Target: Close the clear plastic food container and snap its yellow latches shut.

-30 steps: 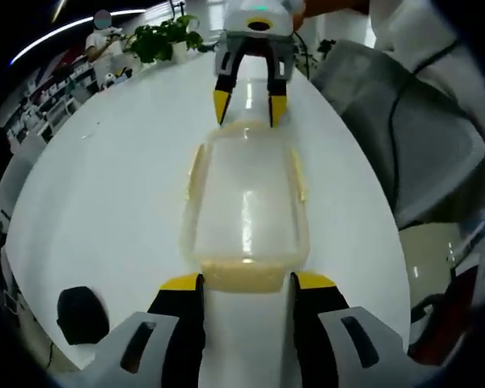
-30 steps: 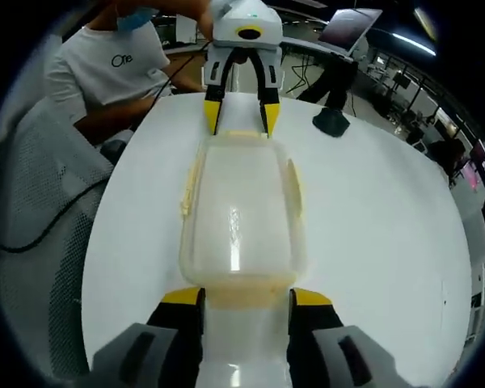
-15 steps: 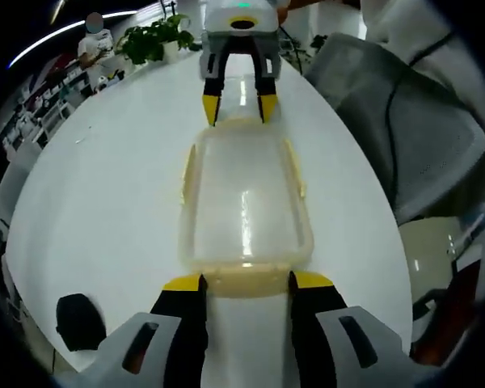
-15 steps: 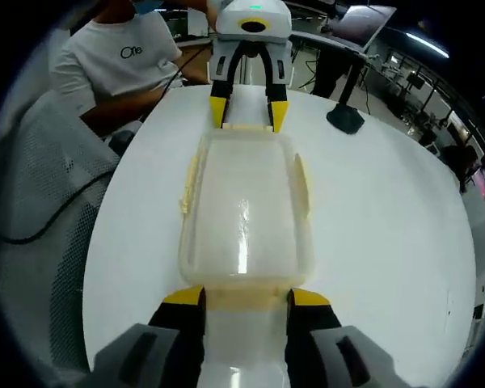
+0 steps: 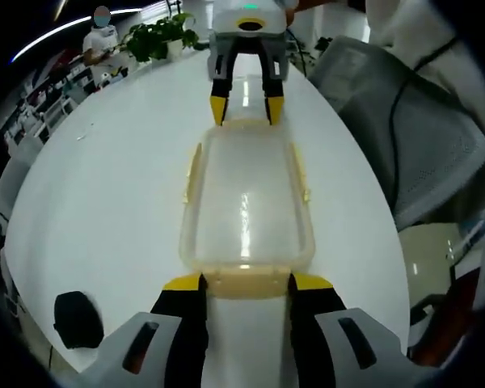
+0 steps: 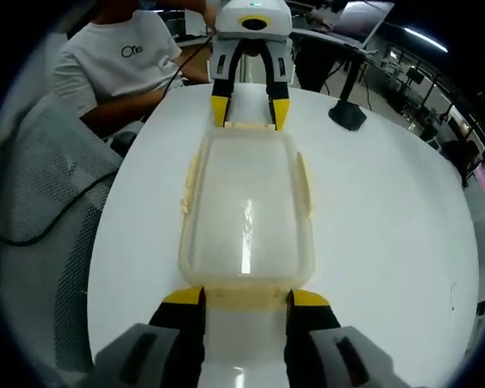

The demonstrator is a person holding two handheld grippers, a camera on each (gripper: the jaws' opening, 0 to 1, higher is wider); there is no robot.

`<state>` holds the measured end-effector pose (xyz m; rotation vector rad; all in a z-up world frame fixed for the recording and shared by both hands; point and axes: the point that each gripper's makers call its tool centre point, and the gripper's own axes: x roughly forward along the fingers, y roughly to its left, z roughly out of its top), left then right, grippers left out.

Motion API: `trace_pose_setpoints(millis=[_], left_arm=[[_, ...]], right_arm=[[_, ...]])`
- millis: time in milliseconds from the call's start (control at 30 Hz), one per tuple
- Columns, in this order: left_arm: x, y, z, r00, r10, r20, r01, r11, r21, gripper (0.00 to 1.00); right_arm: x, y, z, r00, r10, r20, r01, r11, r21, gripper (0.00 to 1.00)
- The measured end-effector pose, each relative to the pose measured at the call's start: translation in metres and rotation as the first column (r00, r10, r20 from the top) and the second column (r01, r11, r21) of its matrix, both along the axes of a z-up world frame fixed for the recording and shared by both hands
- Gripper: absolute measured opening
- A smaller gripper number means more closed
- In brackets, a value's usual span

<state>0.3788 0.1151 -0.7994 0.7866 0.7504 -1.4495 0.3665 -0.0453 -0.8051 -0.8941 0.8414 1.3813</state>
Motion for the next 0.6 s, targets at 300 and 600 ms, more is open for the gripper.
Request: trace_pose_setpoints(millis=[300,600], left_arm=[[-0.008,0.004,0.013,1.000,0.004,-0.017,-0.003,1.000,0.028,0.37],[-0.018,-0.003,0.040,1.000,0.015,-0.004,-0.015,0.999,0.030,0.37]], right_arm=[[-0.004,0.002,0.014,1.000,0.017,0.011,-0.017,0.999,0.036,0.36],[-0.011,-0.003,0.039,0.999,0.033,0.022,-0.034,0.998,0.045,0.36]])
